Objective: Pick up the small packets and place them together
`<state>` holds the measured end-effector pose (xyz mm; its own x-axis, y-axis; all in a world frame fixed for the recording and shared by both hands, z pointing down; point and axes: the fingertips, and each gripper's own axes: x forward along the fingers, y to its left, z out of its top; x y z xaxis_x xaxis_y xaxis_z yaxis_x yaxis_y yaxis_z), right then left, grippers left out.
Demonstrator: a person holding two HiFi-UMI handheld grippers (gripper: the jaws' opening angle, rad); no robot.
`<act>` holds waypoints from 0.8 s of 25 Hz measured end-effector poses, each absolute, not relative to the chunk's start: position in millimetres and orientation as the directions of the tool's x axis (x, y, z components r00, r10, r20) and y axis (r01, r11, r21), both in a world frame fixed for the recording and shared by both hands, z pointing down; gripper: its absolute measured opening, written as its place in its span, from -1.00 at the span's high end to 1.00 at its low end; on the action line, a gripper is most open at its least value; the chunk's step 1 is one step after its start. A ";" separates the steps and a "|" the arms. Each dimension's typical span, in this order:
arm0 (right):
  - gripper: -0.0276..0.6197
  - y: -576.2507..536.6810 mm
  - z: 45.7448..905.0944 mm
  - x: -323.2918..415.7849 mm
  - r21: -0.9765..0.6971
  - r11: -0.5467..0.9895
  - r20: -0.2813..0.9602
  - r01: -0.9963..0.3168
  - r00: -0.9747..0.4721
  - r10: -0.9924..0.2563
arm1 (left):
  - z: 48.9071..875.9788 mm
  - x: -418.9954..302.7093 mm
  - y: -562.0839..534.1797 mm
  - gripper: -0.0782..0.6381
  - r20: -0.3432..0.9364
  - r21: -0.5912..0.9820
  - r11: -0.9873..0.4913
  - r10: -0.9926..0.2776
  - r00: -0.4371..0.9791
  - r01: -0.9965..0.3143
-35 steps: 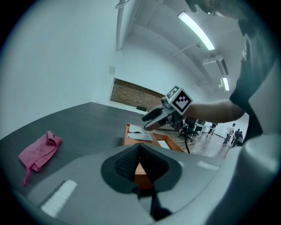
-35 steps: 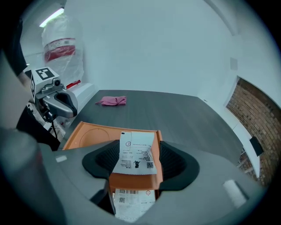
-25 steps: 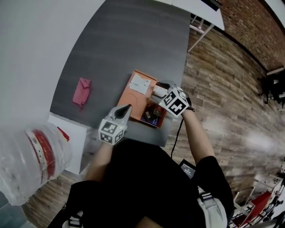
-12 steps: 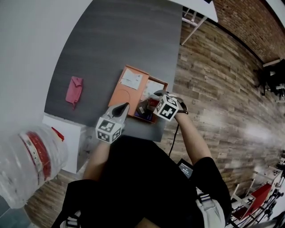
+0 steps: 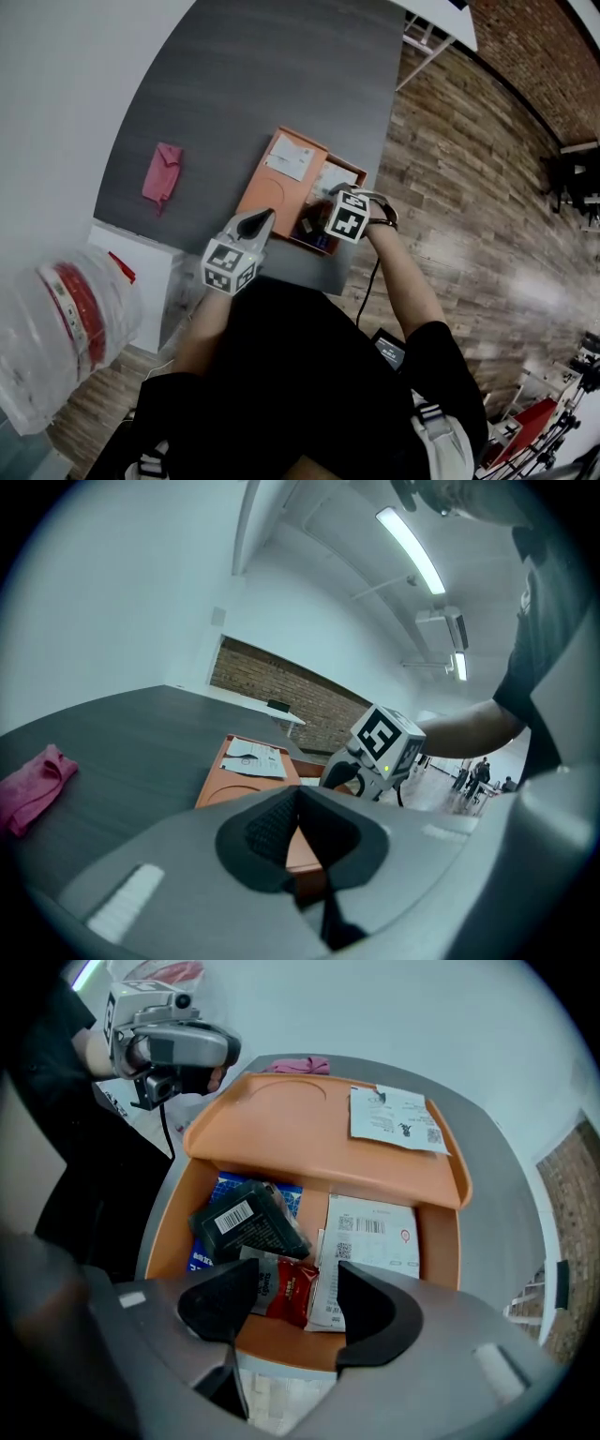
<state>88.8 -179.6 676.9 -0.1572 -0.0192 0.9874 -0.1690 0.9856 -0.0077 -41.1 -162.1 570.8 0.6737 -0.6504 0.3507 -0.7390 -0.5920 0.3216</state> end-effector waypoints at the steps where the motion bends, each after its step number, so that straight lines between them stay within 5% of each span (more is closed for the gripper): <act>1: 0.09 -179.5 680.1 89.7 -0.012 0.986 0.990 -0.163 -0.141 -0.011 | 571.9 -42.5 -162.3 0.78 0.350 0.331 -0.586 -0.651 0.673 -0.739; 9: 0.10 -176.3 690.2 95.0 -0.030 0.989 0.997 -0.147 -0.070 0.019 | 573.4 -49.5 -165.2 0.78 0.349 0.353 -0.567 -0.659 0.667 -0.744; 15: 0.35 -179.3 687.0 94.8 0.041 0.993 0.993 -0.114 -0.103 -0.053 | 577.4 -48.6 -165.9 0.78 0.353 0.356 -0.575 -0.647 0.676 -0.737; 17: 0.71 -182.6 682.8 94.1 0.056 0.988 0.988 -0.145 -0.133 -0.075 | 577.9 -48.3 -165.3 0.78 0.355 0.357 -0.577 -0.643 0.678 -0.735; 20: 0.73 -179.2 679.2 94.4 0.038 0.985 0.984 -0.168 -0.164 -0.066 | 578.5 -48.4 -164.9 0.78 0.356 0.356 -0.582 -0.639 0.682 -0.731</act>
<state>94.4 -179.2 679.2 -0.1643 -0.0655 0.9842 -0.1678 0.9851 0.0376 -48.4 -164.9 578.5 0.6816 -0.6392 0.3563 -0.7314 -0.5815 0.3561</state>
